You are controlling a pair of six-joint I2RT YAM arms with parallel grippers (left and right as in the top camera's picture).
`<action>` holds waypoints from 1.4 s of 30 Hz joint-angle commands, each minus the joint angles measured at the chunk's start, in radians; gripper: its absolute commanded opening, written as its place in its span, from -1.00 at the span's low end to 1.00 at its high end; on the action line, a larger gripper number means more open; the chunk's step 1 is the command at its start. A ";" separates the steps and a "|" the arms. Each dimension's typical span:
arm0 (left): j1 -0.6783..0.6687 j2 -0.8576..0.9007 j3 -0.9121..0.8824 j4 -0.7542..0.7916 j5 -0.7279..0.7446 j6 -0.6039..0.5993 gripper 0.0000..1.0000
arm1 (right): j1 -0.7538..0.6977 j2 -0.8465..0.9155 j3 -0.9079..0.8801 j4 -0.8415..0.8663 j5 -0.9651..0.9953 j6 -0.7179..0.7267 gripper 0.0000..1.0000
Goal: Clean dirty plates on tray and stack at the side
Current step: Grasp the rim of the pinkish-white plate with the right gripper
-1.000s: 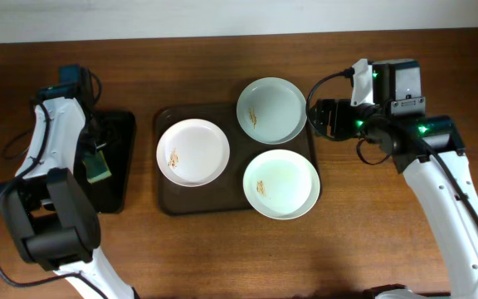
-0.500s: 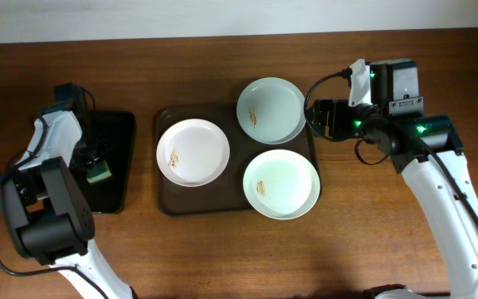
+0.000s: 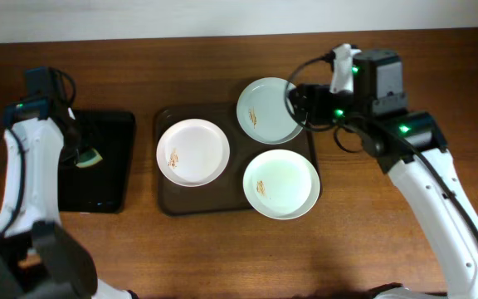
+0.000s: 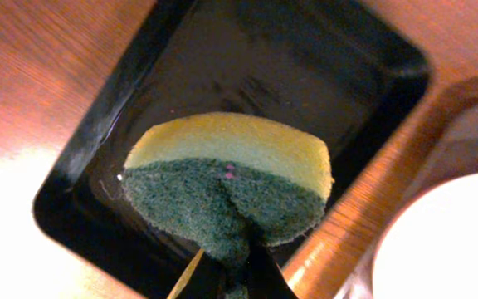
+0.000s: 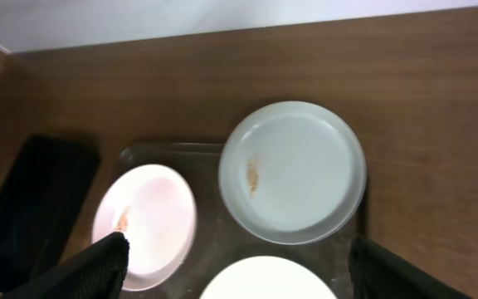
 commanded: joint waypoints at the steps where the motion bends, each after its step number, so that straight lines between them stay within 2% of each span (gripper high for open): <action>1: 0.001 -0.087 0.017 -0.016 0.115 0.098 -0.98 | 0.080 0.127 0.156 -0.035 0.014 0.025 0.67; 3: 0.001 -0.116 0.017 -0.037 0.120 0.106 -0.98 | 0.143 0.247 0.241 -0.080 0.009 0.038 0.62; 6: 0.001 -0.118 0.016 -0.056 0.121 0.166 -0.98 | 0.219 0.361 0.244 -0.100 0.009 0.051 0.43; 9: 0.001 -0.118 0.016 -0.055 0.132 0.209 -0.98 | 0.278 0.499 0.244 -0.098 0.024 0.071 0.02; 13: 0.001 -0.118 0.016 -0.055 0.132 0.210 -0.98 | 0.286 0.635 0.244 -0.095 0.008 0.073 -0.28; 18: 0.001 -0.118 0.016 -0.047 0.136 0.212 -0.98 | 0.291 0.751 0.243 -0.047 -0.031 0.115 -0.35; 25: 0.001 -0.118 0.016 -0.046 0.135 0.212 -0.98 | 0.293 0.785 0.242 0.013 -0.052 0.131 -0.36; 28: 0.001 -0.118 0.016 -0.044 0.135 0.212 -0.98 | 0.295 0.805 0.241 0.020 -0.047 0.187 -0.56; 32: 0.001 -0.118 0.016 -0.043 0.135 0.212 -0.98 | 0.300 0.832 0.241 0.031 -0.048 0.230 -0.60; 33: 0.001 -0.118 0.015 -0.043 0.136 0.212 -0.98 | 0.301 0.832 0.241 0.032 -0.048 0.230 -0.66; 35: 0.001 -0.118 0.015 -0.040 0.148 0.212 -0.98 | 0.302 0.832 0.241 0.031 -0.048 0.230 -0.92; 42: -0.012 -0.117 0.014 -0.031 0.171 0.212 -0.98 | 0.302 0.832 0.241 0.020 -0.043 0.229 -0.92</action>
